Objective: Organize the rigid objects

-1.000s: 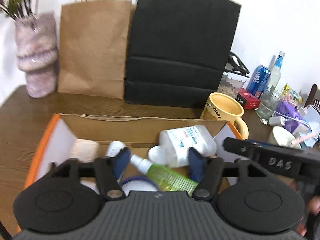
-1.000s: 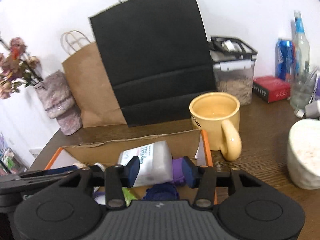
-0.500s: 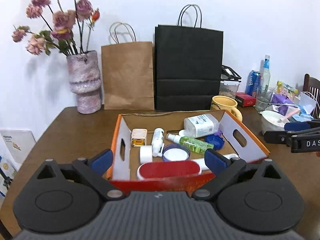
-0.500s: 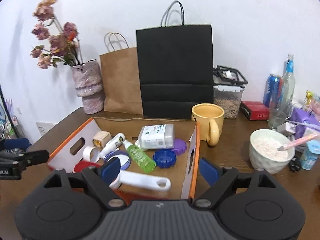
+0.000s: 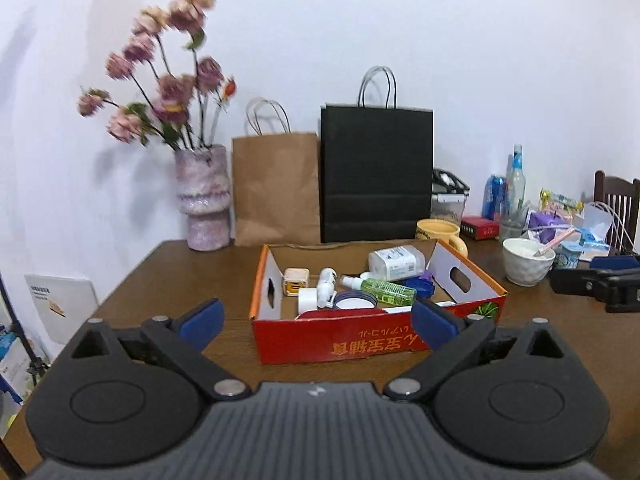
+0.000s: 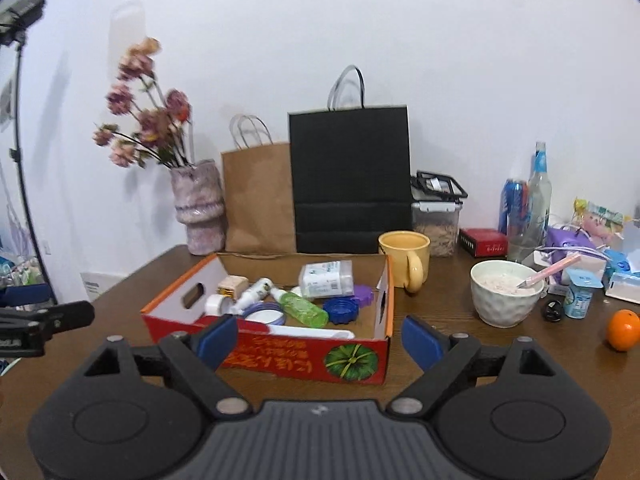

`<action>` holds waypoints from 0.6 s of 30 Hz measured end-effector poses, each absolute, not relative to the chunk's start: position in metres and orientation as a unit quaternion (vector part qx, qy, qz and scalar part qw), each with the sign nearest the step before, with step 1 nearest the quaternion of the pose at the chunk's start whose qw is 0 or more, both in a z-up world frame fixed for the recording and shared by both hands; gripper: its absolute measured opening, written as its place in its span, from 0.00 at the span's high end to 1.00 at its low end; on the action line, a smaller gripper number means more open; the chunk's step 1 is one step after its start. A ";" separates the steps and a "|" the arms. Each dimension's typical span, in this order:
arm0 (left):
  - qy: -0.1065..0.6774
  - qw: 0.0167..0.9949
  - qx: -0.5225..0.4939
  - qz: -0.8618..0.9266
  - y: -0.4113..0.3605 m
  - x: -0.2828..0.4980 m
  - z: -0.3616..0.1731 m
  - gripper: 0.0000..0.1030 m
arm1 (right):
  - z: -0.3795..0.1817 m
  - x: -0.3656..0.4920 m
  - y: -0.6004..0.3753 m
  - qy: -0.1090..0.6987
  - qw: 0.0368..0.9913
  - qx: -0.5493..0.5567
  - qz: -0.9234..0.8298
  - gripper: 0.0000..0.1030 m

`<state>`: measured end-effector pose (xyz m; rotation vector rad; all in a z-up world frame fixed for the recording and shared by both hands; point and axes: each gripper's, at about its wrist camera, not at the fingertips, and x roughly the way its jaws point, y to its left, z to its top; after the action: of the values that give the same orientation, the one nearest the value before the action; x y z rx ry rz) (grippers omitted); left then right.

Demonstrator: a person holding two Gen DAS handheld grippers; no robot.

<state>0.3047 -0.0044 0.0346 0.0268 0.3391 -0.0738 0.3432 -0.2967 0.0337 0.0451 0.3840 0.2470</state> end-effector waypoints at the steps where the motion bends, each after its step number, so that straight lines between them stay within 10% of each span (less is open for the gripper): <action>1: 0.160 0.986 0.012 -0.037 -0.004 0.293 0.033 0.00 | 0.032 0.331 -0.296 0.184 0.974 0.020 0.127 0.12; 18: 0.114 0.993 0.031 -0.012 0.003 0.072 -0.021 0.00 | -0.030 0.127 -0.288 0.136 0.982 0.060 0.119 0.10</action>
<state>0.0725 0.0031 -0.0213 0.0614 0.2289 -0.0248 0.1274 -0.2882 -0.0303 0.1199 0.2738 0.2389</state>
